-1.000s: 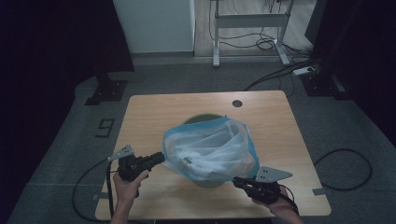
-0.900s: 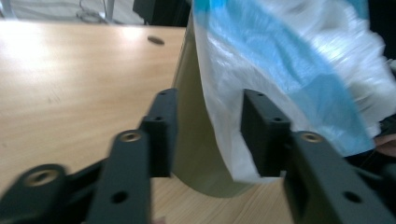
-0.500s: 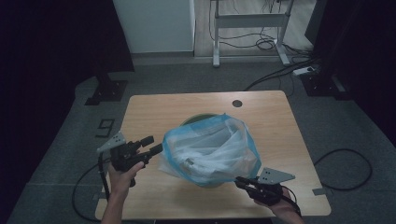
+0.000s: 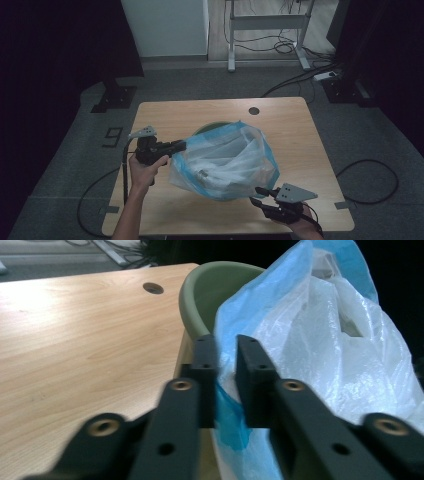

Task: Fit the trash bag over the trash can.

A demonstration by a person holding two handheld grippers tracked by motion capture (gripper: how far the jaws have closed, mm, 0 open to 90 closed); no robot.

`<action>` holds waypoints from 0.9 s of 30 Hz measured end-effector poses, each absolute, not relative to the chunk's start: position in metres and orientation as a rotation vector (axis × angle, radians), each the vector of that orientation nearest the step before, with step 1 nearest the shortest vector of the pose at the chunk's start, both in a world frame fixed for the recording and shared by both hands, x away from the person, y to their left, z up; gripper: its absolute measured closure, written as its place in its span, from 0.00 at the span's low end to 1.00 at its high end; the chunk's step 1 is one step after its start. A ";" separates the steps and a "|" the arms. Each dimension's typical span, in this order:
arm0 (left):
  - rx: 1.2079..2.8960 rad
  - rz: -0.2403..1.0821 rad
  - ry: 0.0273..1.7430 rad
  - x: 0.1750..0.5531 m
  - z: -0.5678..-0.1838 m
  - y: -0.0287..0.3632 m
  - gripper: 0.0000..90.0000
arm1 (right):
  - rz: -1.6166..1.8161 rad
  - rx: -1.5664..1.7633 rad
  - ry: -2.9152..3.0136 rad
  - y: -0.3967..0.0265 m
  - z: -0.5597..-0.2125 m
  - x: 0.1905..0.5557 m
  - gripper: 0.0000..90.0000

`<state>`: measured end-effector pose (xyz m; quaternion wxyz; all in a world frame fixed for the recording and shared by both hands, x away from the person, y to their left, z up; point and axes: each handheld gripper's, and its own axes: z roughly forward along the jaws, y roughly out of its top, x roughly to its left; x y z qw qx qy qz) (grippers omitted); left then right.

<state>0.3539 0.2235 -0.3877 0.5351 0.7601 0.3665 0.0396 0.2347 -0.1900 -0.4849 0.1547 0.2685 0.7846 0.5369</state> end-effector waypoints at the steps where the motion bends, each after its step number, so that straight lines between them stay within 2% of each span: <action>1: 1.814 0.137 0.876 0.352 -0.388 0.223 0.93 | 1.566 0.759 2.219 -0.192 -0.479 0.230 0.55; 4: 1.787 0.179 0.876 0.350 -0.388 0.223 0.98 | 1.610 0.737 2.152 -0.197 -0.462 0.220 0.50; 10: 1.745 0.235 0.866 0.345 -0.386 0.224 0.99 | 1.652 0.731 1.999 -0.212 -0.422 0.217 0.46; 15: 1.731 0.258 0.857 0.343 -0.385 0.224 0.99 | 1.588 0.821 1.910 -0.219 -0.401 0.244 0.44; 19: 1.717 0.275 0.852 0.343 -0.385 0.224 0.99 | 1.571 0.897 1.891 -0.219 -0.396 0.270 0.46; 20: 1.712 0.281 0.850 0.344 -0.386 0.224 0.99 | 1.570 0.907 1.899 -0.218 -0.396 0.276 0.48; 21: 1.708 0.292 0.848 0.345 -0.386 0.224 0.99 | 1.591 0.946 1.922 -0.216 -0.397 0.293 0.64; 22: 1.702 0.297 0.848 0.345 -0.386 0.225 0.99 | 1.596 0.960 1.926 -0.215 -0.398 0.297 0.72; 23: 1.702 0.297 0.848 0.345 -0.386 0.225 0.99 | 1.596 0.960 1.926 -0.215 -0.398 0.297 0.72; 24: 1.695 0.310 0.849 0.348 -0.387 0.225 0.99 | 1.553 1.015 1.928 -0.211 -0.398 0.307 0.91; 26: 1.688 0.317 0.853 0.350 -0.387 0.225 0.99 | 1.539 1.044 1.934 -0.208 -0.399 0.314 0.99; 27: 1.682 0.321 0.857 0.351 -0.388 0.225 0.99 | 1.526 1.053 1.934 -0.207 -0.399 0.317 0.99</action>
